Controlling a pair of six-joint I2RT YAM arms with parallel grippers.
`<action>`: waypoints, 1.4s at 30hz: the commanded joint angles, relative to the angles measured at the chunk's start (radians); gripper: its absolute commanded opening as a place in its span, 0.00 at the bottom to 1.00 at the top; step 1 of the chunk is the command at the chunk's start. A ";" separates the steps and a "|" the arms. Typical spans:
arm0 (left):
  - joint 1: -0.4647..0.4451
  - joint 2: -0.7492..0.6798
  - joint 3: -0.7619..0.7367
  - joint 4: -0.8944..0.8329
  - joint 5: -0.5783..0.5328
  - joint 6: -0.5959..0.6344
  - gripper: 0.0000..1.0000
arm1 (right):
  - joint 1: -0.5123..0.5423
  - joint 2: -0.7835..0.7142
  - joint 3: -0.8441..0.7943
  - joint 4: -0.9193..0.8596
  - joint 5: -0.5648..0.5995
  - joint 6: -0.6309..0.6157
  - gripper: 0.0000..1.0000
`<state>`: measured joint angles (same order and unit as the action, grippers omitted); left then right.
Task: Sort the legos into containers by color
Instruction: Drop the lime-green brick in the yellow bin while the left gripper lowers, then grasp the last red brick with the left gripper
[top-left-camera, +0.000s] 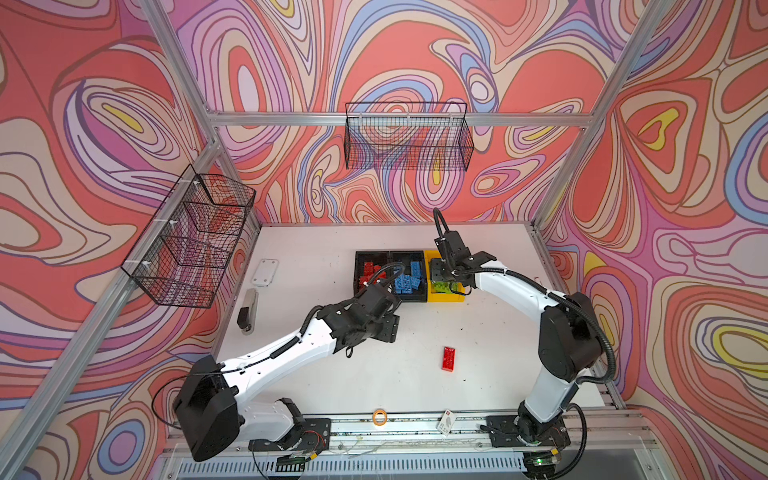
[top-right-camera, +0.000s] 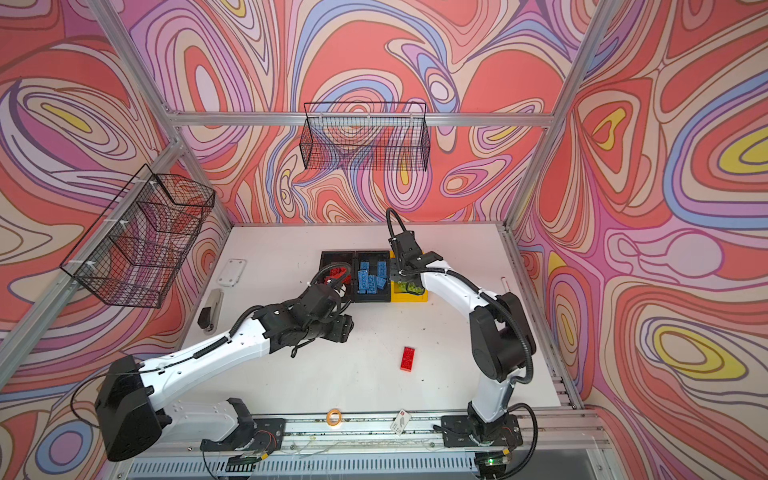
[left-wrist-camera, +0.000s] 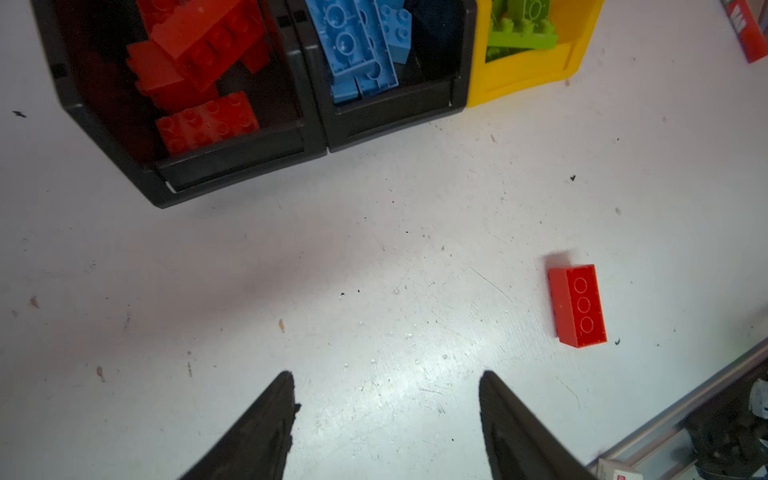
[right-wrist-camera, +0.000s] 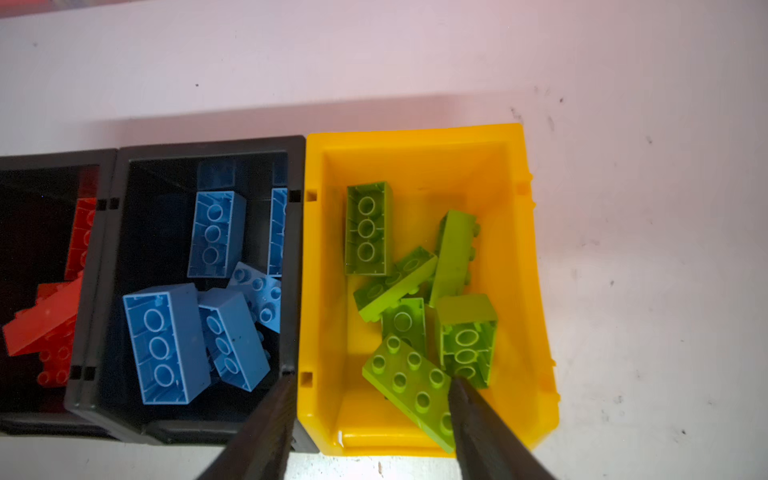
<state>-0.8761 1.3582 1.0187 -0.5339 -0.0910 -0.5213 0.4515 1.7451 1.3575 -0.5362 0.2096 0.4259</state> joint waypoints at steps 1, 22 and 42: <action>-0.075 0.088 0.089 0.008 -0.032 -0.023 0.74 | -0.049 -0.125 -0.060 0.017 0.032 -0.009 0.63; -0.282 0.565 0.402 -0.056 0.138 -0.085 0.79 | -0.226 -0.474 -0.374 0.009 0.032 0.007 0.63; -0.285 0.738 0.504 -0.091 0.117 -0.067 0.38 | -0.257 -0.526 -0.452 0.019 0.025 0.002 0.53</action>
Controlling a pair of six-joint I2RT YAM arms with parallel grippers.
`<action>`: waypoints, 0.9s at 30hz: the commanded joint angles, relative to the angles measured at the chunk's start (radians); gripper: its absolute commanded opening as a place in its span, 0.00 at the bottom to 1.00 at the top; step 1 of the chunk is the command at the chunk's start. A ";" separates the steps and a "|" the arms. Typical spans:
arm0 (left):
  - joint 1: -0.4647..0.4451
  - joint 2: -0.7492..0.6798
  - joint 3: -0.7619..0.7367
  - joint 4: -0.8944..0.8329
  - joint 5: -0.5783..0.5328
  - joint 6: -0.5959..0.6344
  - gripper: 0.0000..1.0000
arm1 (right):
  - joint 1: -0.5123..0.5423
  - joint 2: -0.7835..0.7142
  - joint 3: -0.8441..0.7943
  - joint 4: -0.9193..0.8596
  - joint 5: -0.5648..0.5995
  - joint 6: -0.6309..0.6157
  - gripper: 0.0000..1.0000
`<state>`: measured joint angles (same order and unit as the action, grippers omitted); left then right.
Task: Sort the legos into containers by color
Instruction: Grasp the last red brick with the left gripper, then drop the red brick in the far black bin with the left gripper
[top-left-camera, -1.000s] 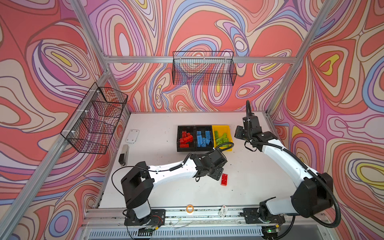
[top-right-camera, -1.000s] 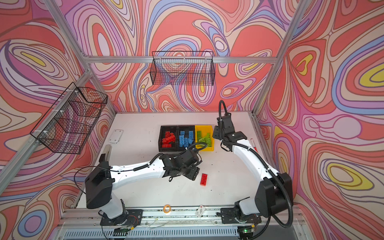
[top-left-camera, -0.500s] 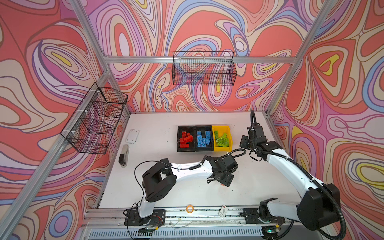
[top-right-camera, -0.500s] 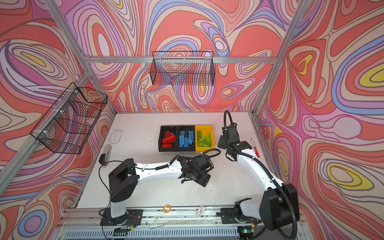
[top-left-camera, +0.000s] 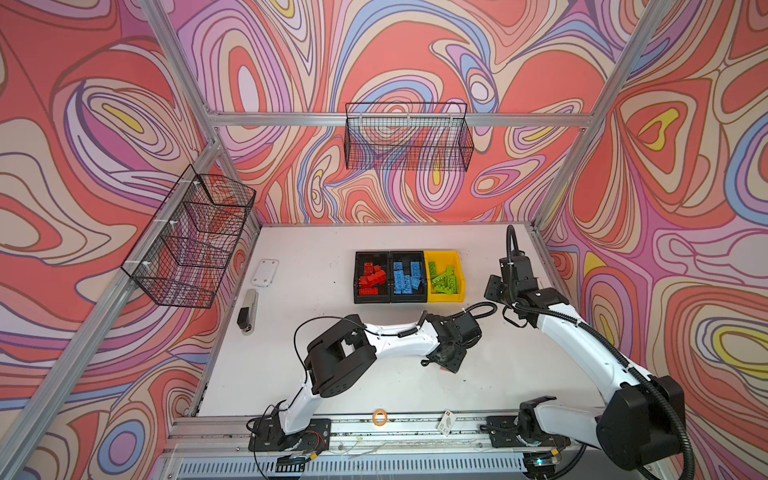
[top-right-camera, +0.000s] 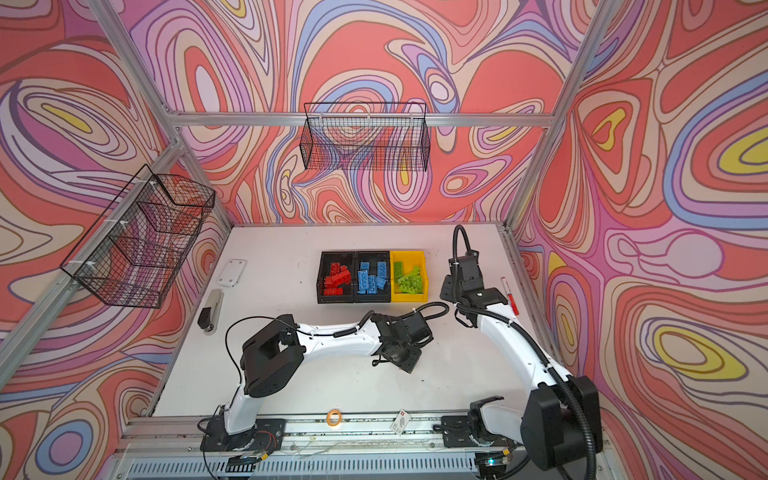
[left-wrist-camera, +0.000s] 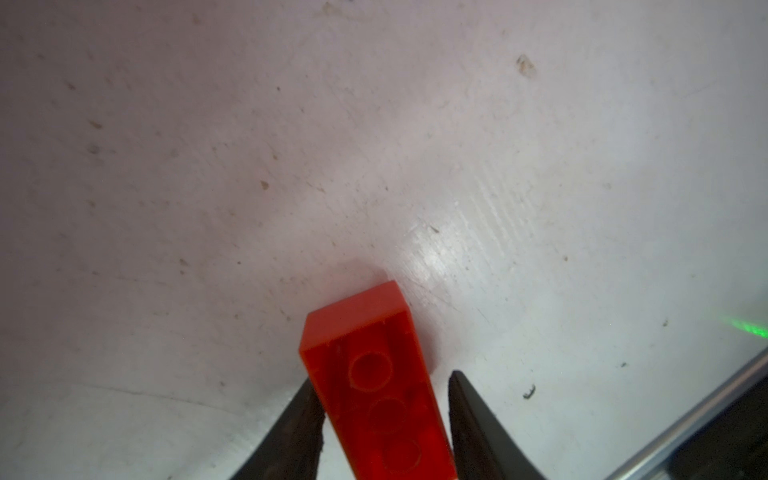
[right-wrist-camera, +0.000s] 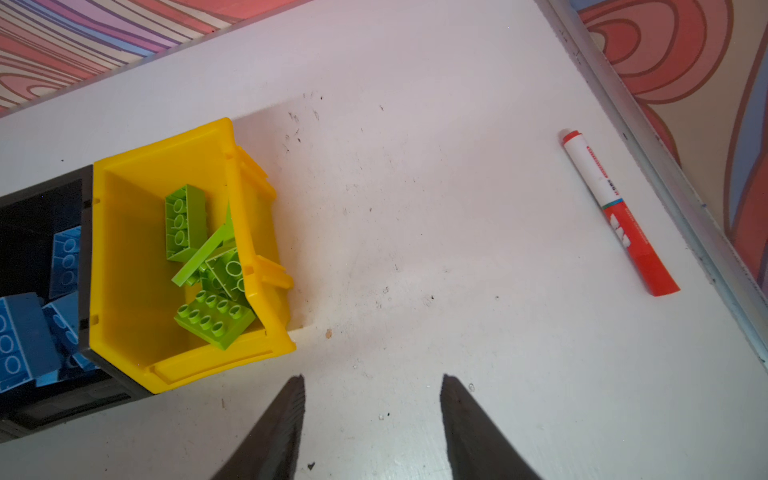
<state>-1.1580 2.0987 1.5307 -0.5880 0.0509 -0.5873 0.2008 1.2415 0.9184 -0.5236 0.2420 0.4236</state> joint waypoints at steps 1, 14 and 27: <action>-0.003 -0.010 -0.017 -0.035 -0.034 0.002 0.35 | -0.008 -0.021 -0.015 0.008 -0.012 0.005 0.52; 0.157 -0.290 -0.182 -0.029 -0.197 0.072 0.24 | -0.006 0.012 -0.085 0.021 -0.175 -0.041 0.47; 0.650 -0.323 -0.076 0.079 -0.160 0.285 0.46 | 0.016 -0.064 -0.155 0.026 -0.236 0.031 0.47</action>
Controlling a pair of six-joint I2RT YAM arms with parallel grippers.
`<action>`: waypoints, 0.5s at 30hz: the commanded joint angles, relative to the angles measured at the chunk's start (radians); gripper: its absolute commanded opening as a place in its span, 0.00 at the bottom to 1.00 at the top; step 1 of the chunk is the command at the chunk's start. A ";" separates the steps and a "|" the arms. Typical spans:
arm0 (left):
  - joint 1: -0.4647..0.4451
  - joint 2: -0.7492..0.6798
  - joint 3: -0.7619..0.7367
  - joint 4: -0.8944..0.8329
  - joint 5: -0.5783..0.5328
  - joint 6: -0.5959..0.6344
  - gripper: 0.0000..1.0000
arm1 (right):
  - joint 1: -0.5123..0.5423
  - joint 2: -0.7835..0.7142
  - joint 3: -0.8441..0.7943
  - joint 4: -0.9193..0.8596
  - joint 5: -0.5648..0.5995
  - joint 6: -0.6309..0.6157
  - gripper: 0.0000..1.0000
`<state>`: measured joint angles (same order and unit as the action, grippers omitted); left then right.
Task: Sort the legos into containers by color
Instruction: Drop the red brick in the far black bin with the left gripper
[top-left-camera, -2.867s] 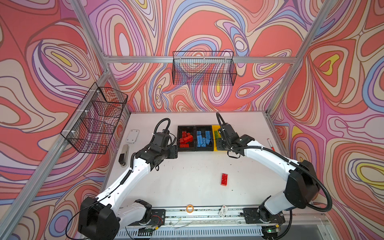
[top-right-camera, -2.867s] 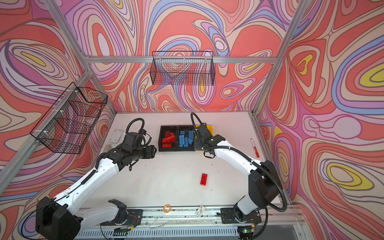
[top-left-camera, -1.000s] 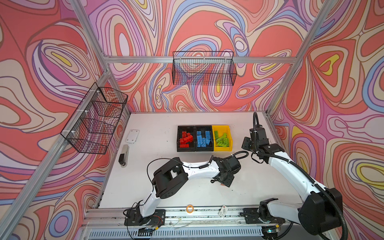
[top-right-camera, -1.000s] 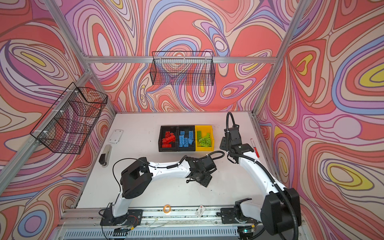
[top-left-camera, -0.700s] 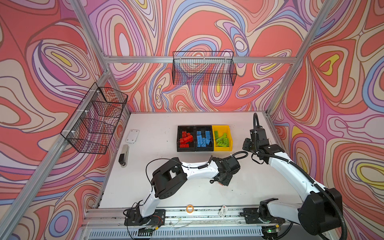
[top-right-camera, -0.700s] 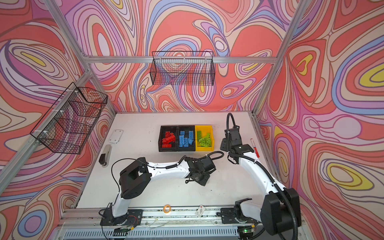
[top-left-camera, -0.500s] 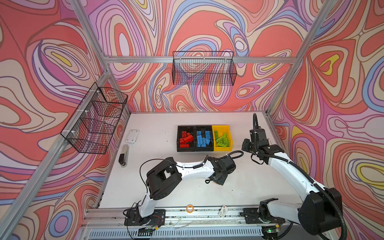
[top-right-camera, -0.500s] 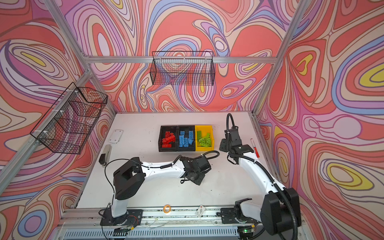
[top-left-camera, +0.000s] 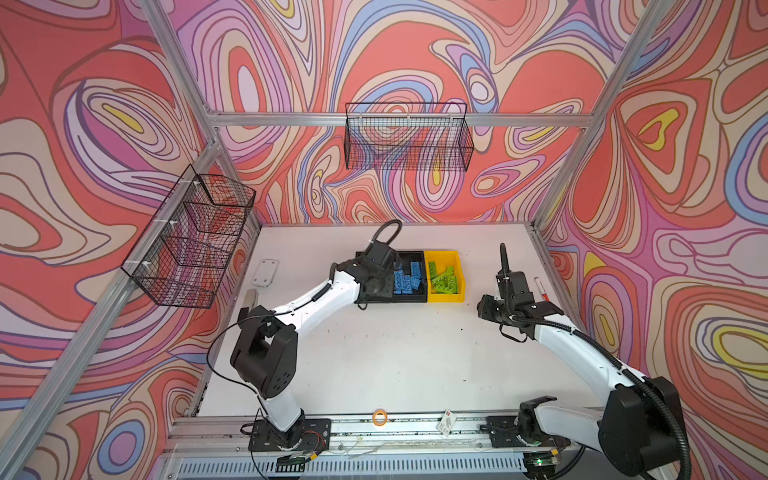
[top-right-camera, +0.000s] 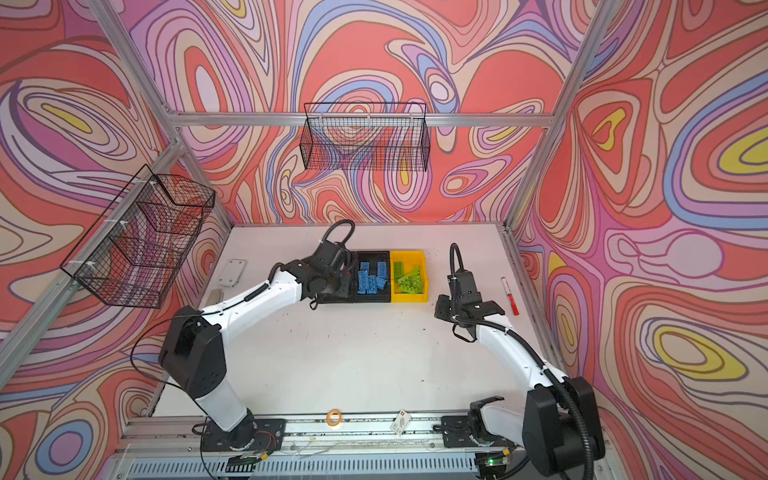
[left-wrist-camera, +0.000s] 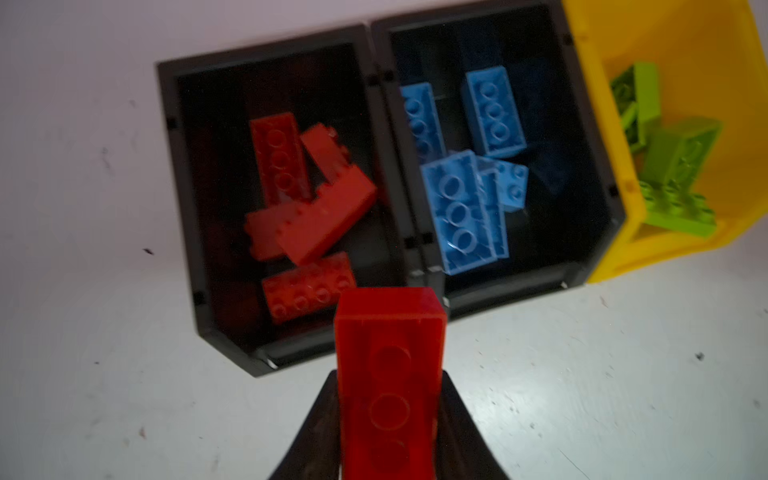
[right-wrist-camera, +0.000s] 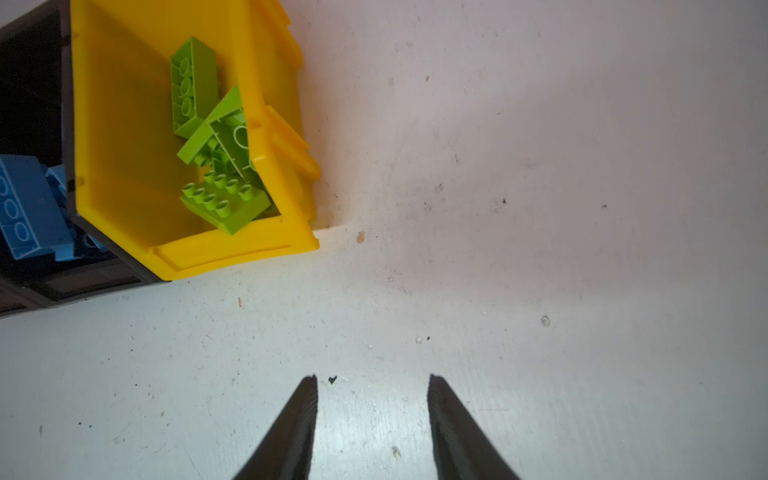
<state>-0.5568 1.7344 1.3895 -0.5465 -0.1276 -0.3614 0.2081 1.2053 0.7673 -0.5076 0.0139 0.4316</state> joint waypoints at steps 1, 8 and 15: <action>0.061 0.064 0.091 0.039 0.018 0.067 0.50 | 0.012 -0.034 -0.003 0.010 -0.005 0.025 0.46; 0.098 0.208 0.263 0.010 -0.004 0.081 0.72 | 0.025 -0.048 0.026 -0.016 0.013 0.026 0.47; 0.118 0.069 0.117 0.058 -0.061 0.055 0.75 | 0.025 -0.075 -0.002 -0.021 0.051 0.028 0.47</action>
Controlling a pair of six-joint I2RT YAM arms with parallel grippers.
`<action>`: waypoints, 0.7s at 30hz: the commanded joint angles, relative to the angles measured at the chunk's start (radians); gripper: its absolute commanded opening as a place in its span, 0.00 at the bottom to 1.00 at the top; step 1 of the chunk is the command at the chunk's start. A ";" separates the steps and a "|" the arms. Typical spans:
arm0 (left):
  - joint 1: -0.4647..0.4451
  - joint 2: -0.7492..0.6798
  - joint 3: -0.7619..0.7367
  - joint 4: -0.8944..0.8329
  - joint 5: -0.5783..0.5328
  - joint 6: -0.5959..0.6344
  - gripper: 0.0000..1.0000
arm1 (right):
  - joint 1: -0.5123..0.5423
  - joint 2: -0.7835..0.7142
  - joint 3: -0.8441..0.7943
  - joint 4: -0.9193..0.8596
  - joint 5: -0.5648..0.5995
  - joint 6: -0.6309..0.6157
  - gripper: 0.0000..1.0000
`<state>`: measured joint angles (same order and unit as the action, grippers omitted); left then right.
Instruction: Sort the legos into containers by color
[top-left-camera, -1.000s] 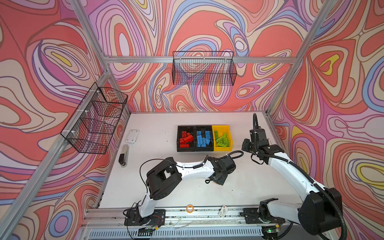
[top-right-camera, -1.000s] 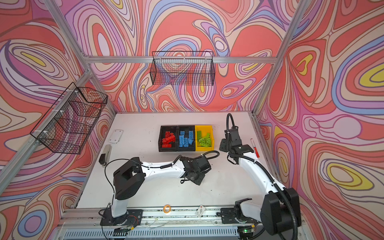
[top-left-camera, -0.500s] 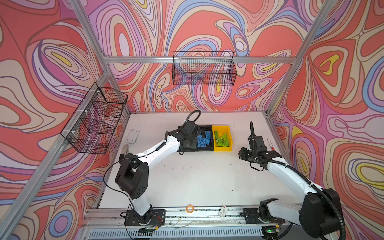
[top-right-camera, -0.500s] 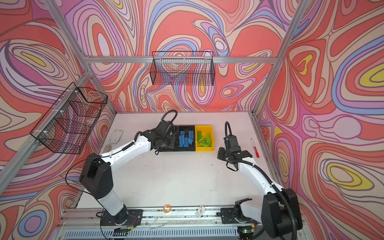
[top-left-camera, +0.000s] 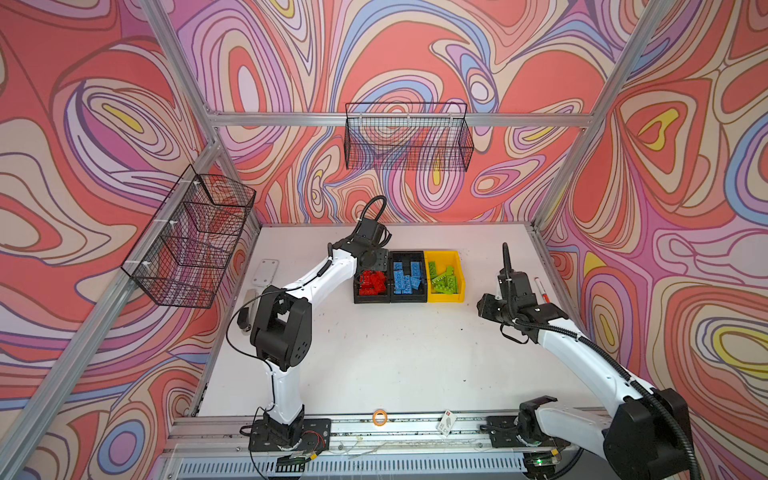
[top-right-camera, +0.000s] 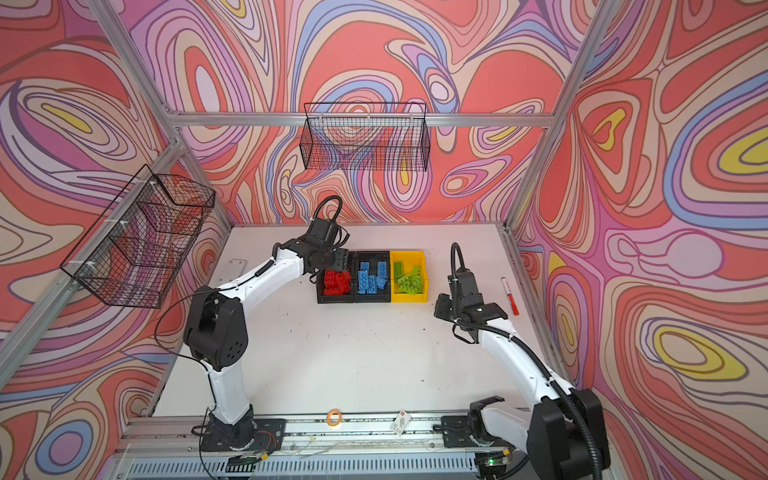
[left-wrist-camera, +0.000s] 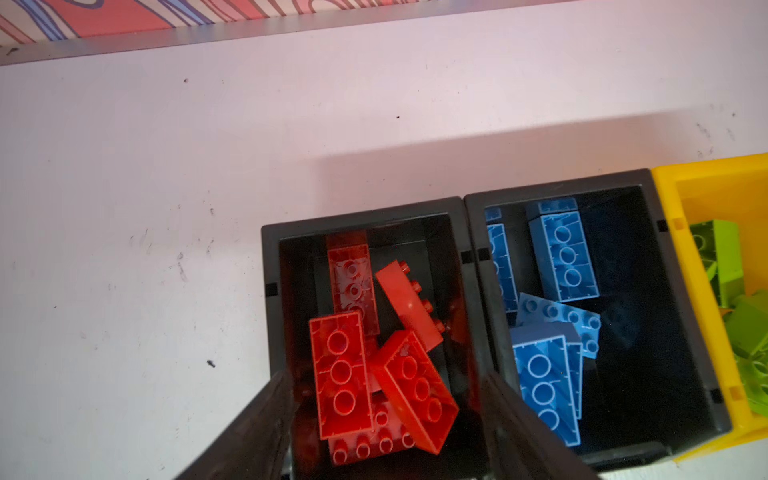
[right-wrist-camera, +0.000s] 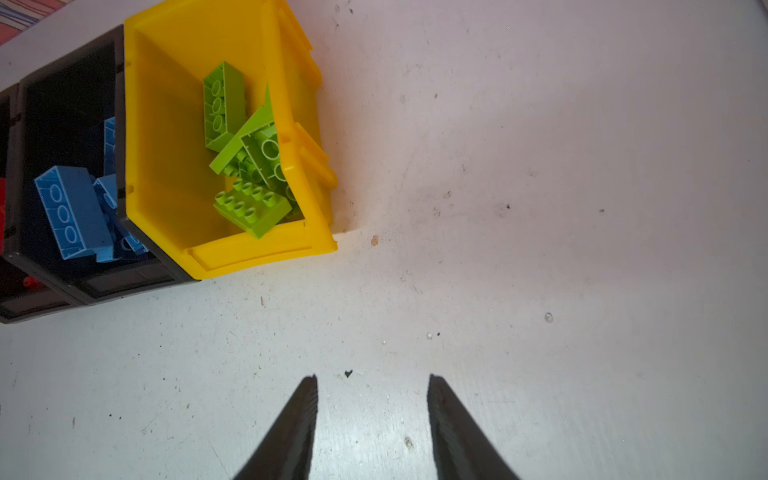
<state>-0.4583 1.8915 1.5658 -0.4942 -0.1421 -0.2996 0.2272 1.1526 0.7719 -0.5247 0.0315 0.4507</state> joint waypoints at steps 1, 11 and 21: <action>0.026 -0.130 -0.110 0.024 -0.061 -0.012 0.75 | 0.007 -0.026 -0.013 0.002 0.048 0.014 0.47; 0.103 -0.608 -0.696 0.224 -0.376 -0.062 0.77 | 0.006 -0.062 -0.136 0.273 0.356 0.014 0.56; 0.107 -0.901 -1.039 0.434 -0.660 -0.084 0.77 | 0.006 -0.059 -0.473 1.015 0.602 -0.231 0.59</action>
<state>-0.3569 1.0420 0.5488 -0.2211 -0.6853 -0.4133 0.2306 1.0691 0.3584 0.1886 0.5179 0.3153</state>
